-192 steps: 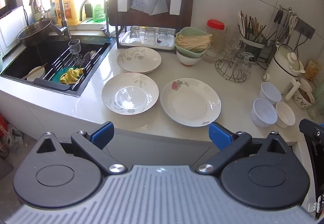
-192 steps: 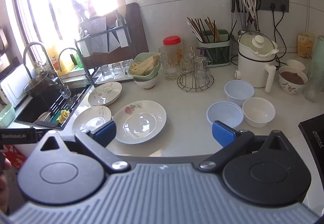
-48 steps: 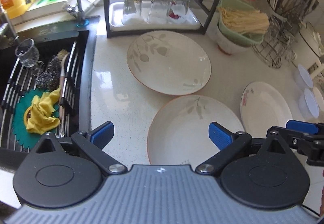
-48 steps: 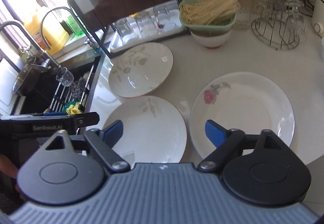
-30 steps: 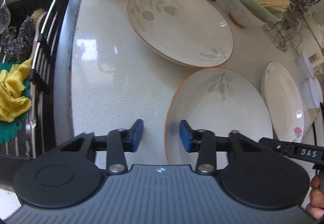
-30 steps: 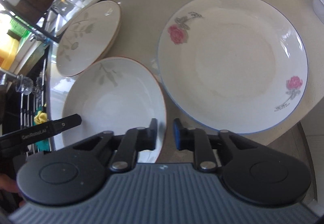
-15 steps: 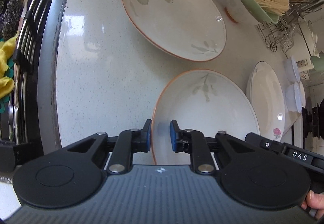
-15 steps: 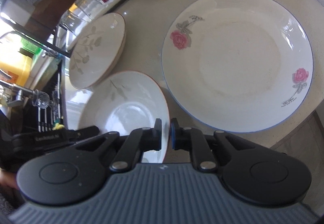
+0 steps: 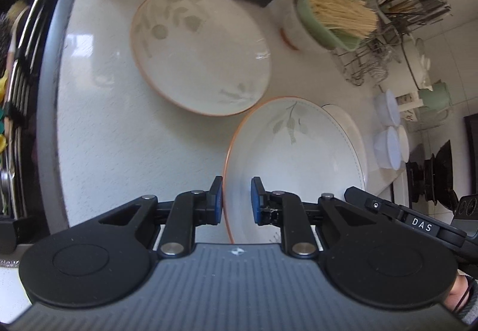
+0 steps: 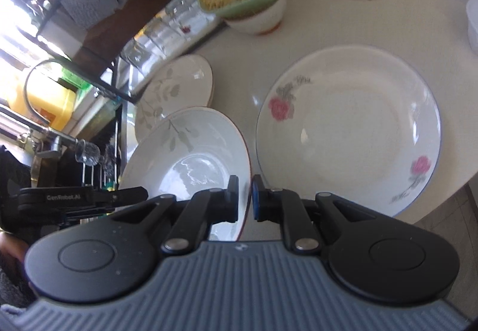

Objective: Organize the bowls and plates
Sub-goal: 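Lift the leaf plate with both grippers and carry it over the rose plate, then lower the leaf plate onto the rose plate and open both grippers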

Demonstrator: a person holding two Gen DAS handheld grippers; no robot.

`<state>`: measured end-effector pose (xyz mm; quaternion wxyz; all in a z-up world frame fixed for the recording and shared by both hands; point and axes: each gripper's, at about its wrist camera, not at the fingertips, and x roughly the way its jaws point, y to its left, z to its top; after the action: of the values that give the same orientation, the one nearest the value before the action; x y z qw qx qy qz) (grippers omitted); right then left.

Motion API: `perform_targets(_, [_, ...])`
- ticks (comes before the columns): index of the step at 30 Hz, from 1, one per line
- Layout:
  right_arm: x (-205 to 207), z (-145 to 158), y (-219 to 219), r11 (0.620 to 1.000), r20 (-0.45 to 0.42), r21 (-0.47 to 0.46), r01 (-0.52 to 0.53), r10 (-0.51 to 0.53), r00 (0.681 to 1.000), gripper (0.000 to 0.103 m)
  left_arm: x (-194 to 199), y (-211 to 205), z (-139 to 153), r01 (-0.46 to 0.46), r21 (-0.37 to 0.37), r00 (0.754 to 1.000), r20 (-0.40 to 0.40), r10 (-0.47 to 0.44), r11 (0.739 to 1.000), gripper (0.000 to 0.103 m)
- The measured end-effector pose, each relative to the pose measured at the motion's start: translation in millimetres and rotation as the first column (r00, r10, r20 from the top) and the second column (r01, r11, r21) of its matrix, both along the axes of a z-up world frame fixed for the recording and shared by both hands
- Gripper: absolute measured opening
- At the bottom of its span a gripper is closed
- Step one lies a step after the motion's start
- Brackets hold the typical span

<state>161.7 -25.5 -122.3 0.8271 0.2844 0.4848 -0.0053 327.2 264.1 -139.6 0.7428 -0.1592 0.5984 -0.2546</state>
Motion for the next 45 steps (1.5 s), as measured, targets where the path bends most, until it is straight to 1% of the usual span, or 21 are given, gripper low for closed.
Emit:
perform_targets(3, [-1,7,-14,1.0,0.039,-0.018,0.002,-0.001,0.999,0.012,3,-17,12,0.025,-0.005,0.999,0.033,-0.024,1.0,0.021])
perform_targets(5, [-2,6,-27,1.0,0.054,-0.01,0.007,-0.006,0.999,0.012,2,-31,17,0.037,0.008,0.998,0.056,-0.038,0.999,0.021])
perform_targets(7, [-2,3,-41,1.0,0.064,0.0,0.014,-0.014,0.998,0.012,3,-44,19,0.043,0.011,0.997,0.059,-0.044,0.999,0.021])
perform_targets(11, [1,-7,-69,1.0,0.052,0.018,0.0,-0.001,0.999,0.012,2,-72,18,0.038,0.039,0.997,0.072,-0.041,0.999,0.021])
perform_targets(14, [3,-12,-85,1.0,0.054,0.012,-0.028,0.027,0.998,0.012,-1,-96,14,0.03,0.071,0.996,0.08,-0.036,0.997,0.021])
perform_targets(22, [7,-34,-125,0.998,0.024,0.014,-0.056,0.056,0.998,0.012,-9,-142,9,0.017,0.115,0.995,0.098,-0.028,0.993,0.021])
perform_targets(27, [11,-46,-133,0.995,-0.003,0.002,-0.098,0.098,0.995,0.015,-14,-156,2,-0.022,0.158,0.996,0.089,0.008,0.987,0.021])
perform_targets(29, [13,-51,-134,0.994,-0.016,-0.009,-0.112,0.112,0.994,0.016,-15,-162,-2,-0.024,0.183,0.996,0.093,0.007,0.983,0.021])
perform_targets(34, [18,-57,-136,0.988,-0.014,-0.041,-0.151,0.15,0.989,0.017,-15,-170,-8,-0.035,0.216,0.996,0.084,0.017,0.976,0.021])
perform_targets(38, [18,-62,-135,0.984,-0.039,-0.068,-0.165,0.162,0.986,0.02,-15,-181,-12,-0.015,0.251,0.997,0.082,-0.006,0.968,0.021])
perform_targets(40, [17,-62,-133,0.981,-0.043,-0.087,-0.175,0.172,0.984,0.02,-14,-189,-11,0.0,0.285,0.994,0.107,-0.032,0.958,0.021])
perform_targets(45, [17,-58,-129,0.975,-0.041,-0.136,-0.178,0.174,0.984,0.022,-8,-198,-13,0.001,0.323,0.992,0.12,-0.042,0.946,0.021])
